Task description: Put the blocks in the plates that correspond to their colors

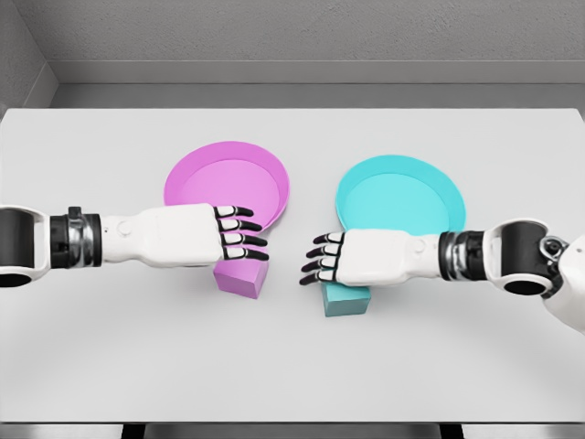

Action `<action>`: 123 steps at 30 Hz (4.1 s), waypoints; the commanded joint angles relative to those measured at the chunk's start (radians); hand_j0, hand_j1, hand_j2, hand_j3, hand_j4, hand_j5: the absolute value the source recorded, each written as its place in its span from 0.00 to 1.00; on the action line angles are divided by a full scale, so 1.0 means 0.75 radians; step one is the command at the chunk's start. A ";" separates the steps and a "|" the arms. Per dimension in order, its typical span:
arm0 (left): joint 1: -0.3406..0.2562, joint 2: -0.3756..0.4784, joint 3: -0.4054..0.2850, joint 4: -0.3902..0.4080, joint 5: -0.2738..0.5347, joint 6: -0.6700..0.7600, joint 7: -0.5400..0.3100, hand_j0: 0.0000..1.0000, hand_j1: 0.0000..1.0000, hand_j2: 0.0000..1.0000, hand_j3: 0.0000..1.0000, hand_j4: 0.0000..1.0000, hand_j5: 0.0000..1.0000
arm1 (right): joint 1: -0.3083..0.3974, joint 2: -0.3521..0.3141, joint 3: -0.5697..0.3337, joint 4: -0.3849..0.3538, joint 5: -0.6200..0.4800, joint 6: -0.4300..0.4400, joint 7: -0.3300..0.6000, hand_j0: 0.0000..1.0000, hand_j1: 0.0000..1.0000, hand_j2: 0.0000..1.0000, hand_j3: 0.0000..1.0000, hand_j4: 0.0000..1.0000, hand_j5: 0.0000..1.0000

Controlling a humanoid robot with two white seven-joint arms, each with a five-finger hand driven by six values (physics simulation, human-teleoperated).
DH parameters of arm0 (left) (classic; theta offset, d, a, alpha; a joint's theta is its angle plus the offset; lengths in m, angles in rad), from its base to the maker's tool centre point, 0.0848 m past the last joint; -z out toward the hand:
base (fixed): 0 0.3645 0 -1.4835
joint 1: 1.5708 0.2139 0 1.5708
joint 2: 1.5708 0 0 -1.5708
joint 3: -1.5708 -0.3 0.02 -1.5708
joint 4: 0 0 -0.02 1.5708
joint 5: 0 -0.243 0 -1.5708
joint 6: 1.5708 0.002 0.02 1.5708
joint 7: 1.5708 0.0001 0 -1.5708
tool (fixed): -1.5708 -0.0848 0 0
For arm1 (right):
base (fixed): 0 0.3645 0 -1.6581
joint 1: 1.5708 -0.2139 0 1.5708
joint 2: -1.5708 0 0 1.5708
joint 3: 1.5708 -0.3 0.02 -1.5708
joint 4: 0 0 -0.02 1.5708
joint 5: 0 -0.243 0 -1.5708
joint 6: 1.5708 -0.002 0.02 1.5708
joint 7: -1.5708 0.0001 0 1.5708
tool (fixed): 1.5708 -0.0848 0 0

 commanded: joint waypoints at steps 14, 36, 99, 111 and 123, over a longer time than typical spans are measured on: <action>-0.006 0.008 -0.043 0.002 0.013 0.002 0.000 1.00 1.00 1.00 1.00 1.00 1.00 | -0.004 0.012 0.001 0.006 0.025 0.003 0.013 0.69 0.69 0.69 0.69 0.69 0.69; -0.045 -0.035 -0.090 0.014 0.005 0.002 0.000 1.00 1.00 1.00 1.00 1.00 1.00 | -0.018 0.016 -0.034 -0.006 -0.004 0.003 0.011 0.68 0.68 0.68 0.68 0.68 0.68; -0.045 -0.104 -0.150 0.159 0.005 0.002 0.000 1.00 1.00 1.00 1.00 1.00 1.00 | -0.106 0.016 -0.275 0.319 0.000 0.003 0.009 0.89 0.89 0.89 0.89 0.89 0.89; -0.045 -0.120 -0.162 0.190 0.007 0.002 0.000 0.78 0.78 0.78 0.78 0.78 0.78 | -0.084 -0.014 -0.359 0.321 -0.006 0.003 -0.010 1.00 1.00 1.00 1.00 1.00 1.00; -0.051 -0.116 -0.156 0.186 0.017 0.002 -0.016 0.58 0.58 0.58 0.58 0.58 0.58 | 0.294 -0.049 -0.915 0.302 -0.055 0.003 -0.196 1.00 1.00 1.00 1.00 1.00 1.00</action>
